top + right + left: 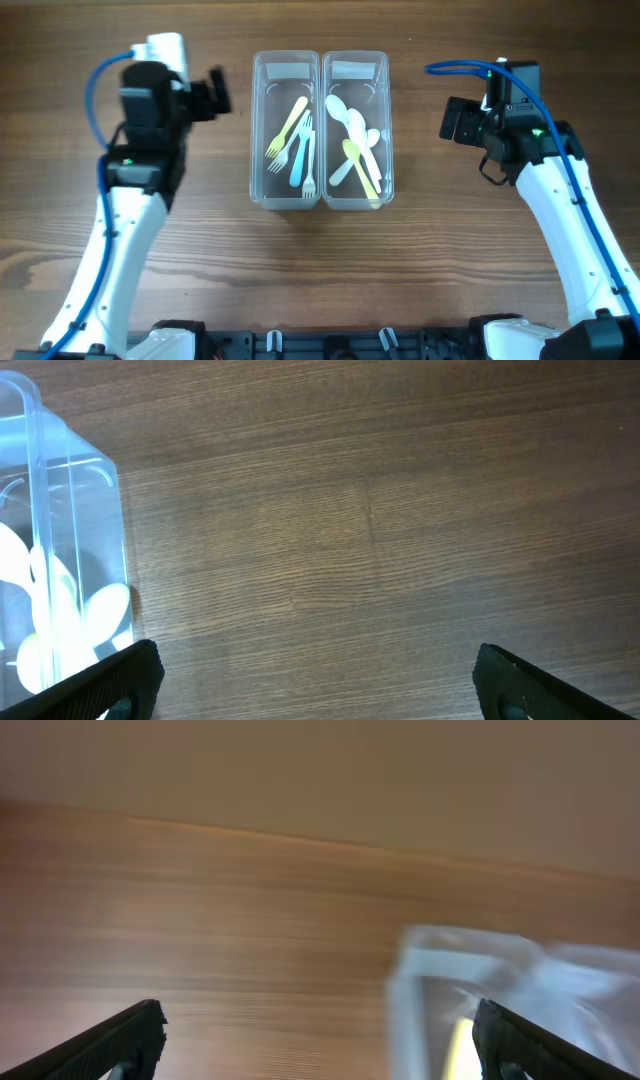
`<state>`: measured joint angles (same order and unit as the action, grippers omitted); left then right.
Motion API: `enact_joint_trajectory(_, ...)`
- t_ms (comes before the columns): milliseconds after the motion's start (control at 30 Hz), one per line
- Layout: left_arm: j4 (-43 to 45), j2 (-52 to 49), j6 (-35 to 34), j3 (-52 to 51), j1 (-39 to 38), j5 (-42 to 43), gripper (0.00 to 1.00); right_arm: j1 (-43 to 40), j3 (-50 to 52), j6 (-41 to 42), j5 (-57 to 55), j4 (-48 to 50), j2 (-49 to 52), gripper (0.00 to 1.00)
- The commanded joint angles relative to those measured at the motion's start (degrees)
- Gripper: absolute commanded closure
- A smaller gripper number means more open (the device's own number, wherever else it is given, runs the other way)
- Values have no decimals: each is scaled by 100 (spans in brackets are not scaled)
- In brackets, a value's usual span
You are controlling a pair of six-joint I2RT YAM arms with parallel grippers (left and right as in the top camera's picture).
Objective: Pack container
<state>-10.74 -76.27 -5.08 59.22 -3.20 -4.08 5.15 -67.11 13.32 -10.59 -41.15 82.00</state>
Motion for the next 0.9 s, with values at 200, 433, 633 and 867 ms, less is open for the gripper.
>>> enact_joint_trajectory(200, -87, 52, -31, 105, 407, -201, 0, -13, -76, -72, -101, 17, 31, 0)
enact_joint_trajectory(433, -87, 52, -31, 105, 407, -201, 0, -13, -76, -70, -101, 17, 31, 0)
enact_joint_trajectory(633, -87, 52, -31, 105, 407, -201, 0, -13, -76, -72, -101, 20, 31, 0)
enact_joint_trajectory(867, -87, 52, -31, 105, 407, -201, 0, -7, 7, -72, -101, 11, -782, 0)
